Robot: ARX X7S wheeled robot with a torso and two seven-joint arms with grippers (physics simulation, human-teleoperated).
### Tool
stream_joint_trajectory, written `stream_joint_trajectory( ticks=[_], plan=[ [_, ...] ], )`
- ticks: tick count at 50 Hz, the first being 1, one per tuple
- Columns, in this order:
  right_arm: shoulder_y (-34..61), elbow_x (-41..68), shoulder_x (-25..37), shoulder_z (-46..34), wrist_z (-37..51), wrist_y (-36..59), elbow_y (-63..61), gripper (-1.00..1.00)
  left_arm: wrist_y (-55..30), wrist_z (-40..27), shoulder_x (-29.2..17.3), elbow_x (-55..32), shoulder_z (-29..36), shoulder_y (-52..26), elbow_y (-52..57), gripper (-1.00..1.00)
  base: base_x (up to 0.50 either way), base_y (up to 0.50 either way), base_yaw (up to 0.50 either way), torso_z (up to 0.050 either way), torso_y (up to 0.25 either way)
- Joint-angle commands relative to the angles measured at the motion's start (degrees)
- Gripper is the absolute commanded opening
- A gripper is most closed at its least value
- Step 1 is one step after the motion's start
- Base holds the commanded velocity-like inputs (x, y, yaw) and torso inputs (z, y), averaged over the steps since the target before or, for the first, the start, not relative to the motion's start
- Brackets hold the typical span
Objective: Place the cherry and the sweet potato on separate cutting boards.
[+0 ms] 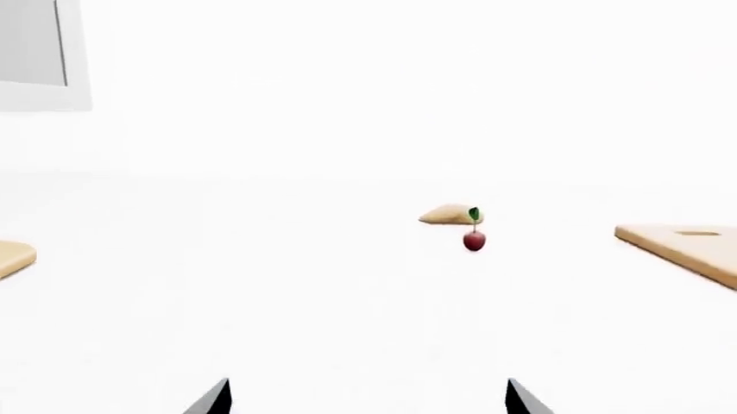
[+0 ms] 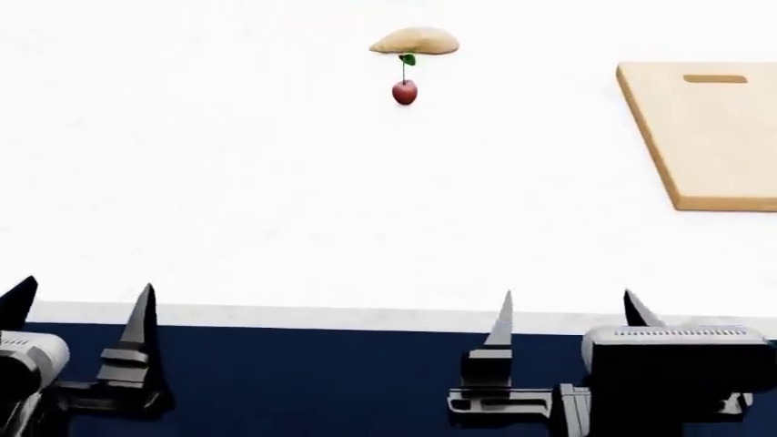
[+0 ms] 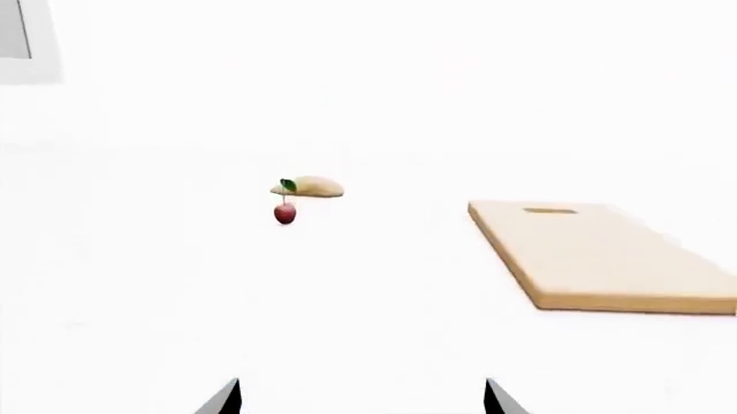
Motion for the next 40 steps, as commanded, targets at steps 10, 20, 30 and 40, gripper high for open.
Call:
stream_joint_trajectory(
  ticks=[10, 20, 30, 40],
  plan=[
    [22.33, 9.35, 6.15, 4.52, -5.02, 21.08, 5.74, 1.00, -30.77, -3.24, -0.19, -14.35, -4.68, -28.23, -3.91, 1.00, 0.08, 0.00, 0.00, 0.000, 0.000],
    [25.29, 10.01, 5.81, 3.24, -5.88, 21.78, 9.00, 1.00, -30.53, -2.71, -0.64, -14.29, -3.77, -29.49, -6.06, 1.00, 0.50, 0.00, 0.00, 0.000, 0.000],
    [24.60, 10.95, 5.55, 3.20, -6.30, 22.30, 9.27, 1.00, -30.74, -2.80, -1.27, -14.60, -3.90, -29.21, -6.34, 1.00, 0.50, 0.00, 0.00, 0.000, 0.000],
    [24.11, 10.81, 5.72, 2.33, -6.62, 21.67, 10.78, 1.00, -31.10, -2.83, -1.36, -14.79, -2.69, -29.16, -6.48, 1.00, 0.50, 0.07, 0.00, 0.000, 0.000]
  ],
)
